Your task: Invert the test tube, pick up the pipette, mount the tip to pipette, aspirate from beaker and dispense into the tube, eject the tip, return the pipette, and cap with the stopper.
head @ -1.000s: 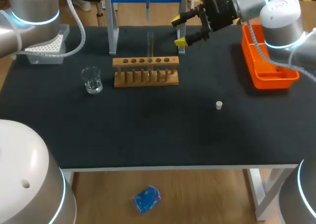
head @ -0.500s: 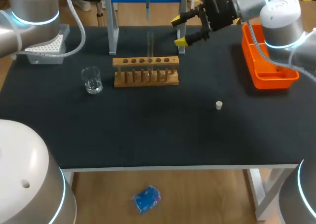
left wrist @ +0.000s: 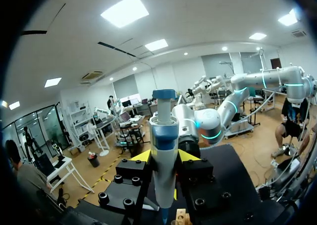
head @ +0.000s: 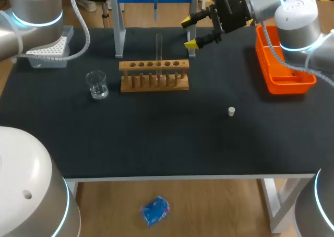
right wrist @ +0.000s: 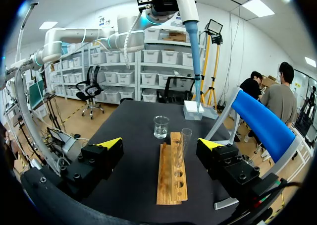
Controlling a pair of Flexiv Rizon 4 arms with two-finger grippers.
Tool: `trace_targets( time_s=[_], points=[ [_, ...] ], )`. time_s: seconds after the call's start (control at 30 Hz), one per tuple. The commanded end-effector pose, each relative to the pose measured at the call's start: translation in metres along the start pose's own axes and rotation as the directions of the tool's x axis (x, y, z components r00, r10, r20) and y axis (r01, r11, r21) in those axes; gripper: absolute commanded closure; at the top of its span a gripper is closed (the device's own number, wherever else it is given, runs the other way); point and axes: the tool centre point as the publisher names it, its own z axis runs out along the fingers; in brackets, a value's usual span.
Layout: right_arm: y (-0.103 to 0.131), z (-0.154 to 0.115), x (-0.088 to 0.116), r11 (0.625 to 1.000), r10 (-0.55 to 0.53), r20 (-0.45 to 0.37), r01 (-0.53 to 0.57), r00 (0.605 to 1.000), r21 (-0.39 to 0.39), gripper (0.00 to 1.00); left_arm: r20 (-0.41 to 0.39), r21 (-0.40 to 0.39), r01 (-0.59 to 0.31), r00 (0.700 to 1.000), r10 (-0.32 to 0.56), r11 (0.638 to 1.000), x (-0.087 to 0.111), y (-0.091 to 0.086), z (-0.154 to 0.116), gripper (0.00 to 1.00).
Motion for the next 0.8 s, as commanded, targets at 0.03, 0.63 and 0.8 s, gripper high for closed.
trace_targets(
  time_s=[0.03, 0.63, 0.8],
  points=[
    [0.0, 0.0, 0.0, 1.0, 0.0, 0.0, 0.0, 1.0, 0.0, 0.0, -0.007, -0.05, -0.003, 1.0, 0.003, 0.999, 0.007, -0.011, -0.013, 1.0],
    [0.0, 0.0, 0.0, 1.0, 0.0, 0.0, 0.0, 1.0, 0.0, 0.0, 0.002, -0.073, 0.031, 1.0, -0.031, 0.997, 0.073, -0.01, -0.032, 1.0],
    [0.0, 0.0, 0.0, 1.0, 0.0, 0.0, 0.0, 1.0, 0.0, 0.0, 0.004, -0.054, 0.053, 0.999, -0.053, 0.997, 0.099, -0.004, -0.024, 1.0]
  ],
)
